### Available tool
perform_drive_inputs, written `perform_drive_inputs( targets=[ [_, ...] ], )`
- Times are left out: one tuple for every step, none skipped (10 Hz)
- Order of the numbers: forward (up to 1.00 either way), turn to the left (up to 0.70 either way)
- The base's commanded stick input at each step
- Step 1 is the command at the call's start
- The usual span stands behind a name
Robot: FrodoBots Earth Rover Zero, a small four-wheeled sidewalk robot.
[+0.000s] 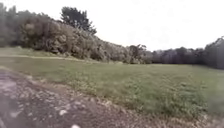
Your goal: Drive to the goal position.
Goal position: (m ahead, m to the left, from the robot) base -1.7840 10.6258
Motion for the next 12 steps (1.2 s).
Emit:
perform_drive_inputs(
  targets=[
    [0.70,0.35],
    [0.70,0.35],
    [0.70,0.35],
    [0.70,0.35],
    [0.70,0.35],
    [0.70,0.35],
    [0.70,0.35],
    [0.70,0.35],
    [0.70,0.35],
    [0.70,0.35],
    [0.70,0.35],
    [0.70,0.35]
  ],
)
